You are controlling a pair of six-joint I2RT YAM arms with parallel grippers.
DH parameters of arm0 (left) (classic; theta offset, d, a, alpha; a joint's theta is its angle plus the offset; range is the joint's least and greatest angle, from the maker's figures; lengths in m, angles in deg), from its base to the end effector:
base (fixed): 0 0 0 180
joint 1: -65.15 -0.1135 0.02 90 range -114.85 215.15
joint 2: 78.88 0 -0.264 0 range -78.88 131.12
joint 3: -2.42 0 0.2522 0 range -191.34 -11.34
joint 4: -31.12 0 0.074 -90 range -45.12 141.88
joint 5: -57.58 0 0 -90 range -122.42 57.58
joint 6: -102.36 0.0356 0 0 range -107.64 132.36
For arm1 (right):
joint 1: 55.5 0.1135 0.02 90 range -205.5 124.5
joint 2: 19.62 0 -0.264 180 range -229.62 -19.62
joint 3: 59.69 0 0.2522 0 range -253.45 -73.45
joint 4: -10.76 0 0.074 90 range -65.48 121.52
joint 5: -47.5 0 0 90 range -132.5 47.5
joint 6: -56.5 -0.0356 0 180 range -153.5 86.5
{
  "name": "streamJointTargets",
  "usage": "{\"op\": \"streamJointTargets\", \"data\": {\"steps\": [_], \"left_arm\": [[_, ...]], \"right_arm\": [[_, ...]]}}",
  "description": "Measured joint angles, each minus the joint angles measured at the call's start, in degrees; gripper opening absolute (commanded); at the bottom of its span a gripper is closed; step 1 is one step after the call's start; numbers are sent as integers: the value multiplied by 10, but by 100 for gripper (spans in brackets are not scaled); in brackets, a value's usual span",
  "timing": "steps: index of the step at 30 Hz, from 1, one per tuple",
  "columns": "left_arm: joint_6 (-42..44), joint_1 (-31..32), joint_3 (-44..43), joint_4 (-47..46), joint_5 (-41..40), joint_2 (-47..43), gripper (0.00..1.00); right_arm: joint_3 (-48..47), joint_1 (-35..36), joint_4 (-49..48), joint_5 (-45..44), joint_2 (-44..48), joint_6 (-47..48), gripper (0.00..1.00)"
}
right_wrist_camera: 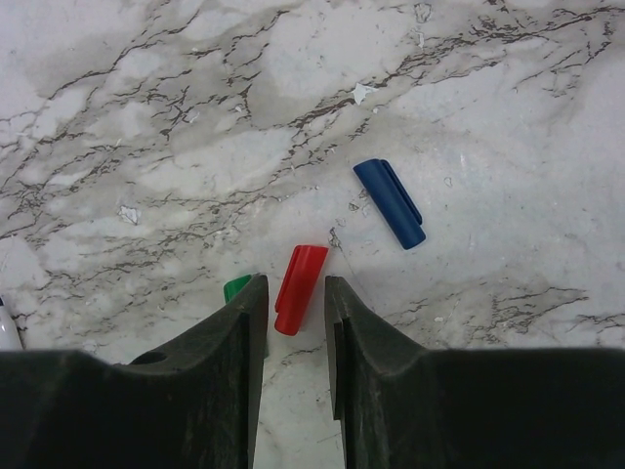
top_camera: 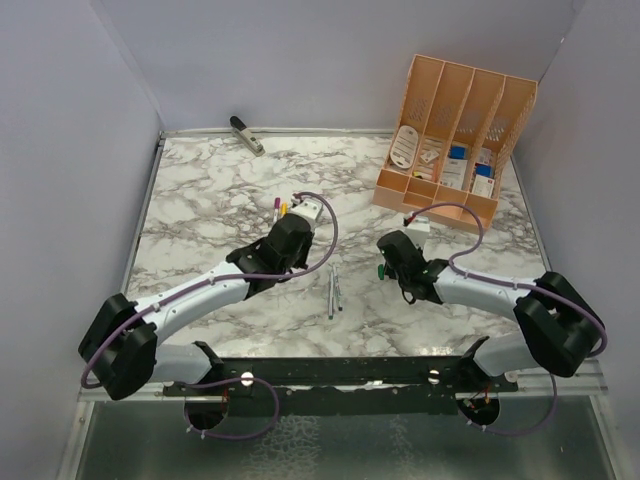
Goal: Insert the pens into the pen caps
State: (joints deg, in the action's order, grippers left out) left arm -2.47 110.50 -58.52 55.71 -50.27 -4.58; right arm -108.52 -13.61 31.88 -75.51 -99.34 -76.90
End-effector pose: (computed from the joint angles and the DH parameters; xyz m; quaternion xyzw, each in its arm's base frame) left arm 0.2038 -0.1908 0.2430 0.1680 0.8743 -0.0967 0.4449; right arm 0.2015 0.1546 0.1619 0.1044 0.9053 0.0138 0.4115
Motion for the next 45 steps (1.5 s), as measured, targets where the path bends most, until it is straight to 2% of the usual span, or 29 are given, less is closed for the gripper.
{"op": "streamJointTargets", "data": {"steps": [8,19,40,45], "left_arm": [[25,0,50,-78,7,-72,0],[57,0,57,-134,40,-78,0],[66,0,79,-156,60,-99,0],[66,0,79,-156,60,-103,0]], "right_arm": [[-24,0,35,-1,-30,-20,29],[-28,0,50,0,-42,-29,28],[-35,0,37,1,-70,-28,27],[-35,0,29,0,-73,-28,24]]}}
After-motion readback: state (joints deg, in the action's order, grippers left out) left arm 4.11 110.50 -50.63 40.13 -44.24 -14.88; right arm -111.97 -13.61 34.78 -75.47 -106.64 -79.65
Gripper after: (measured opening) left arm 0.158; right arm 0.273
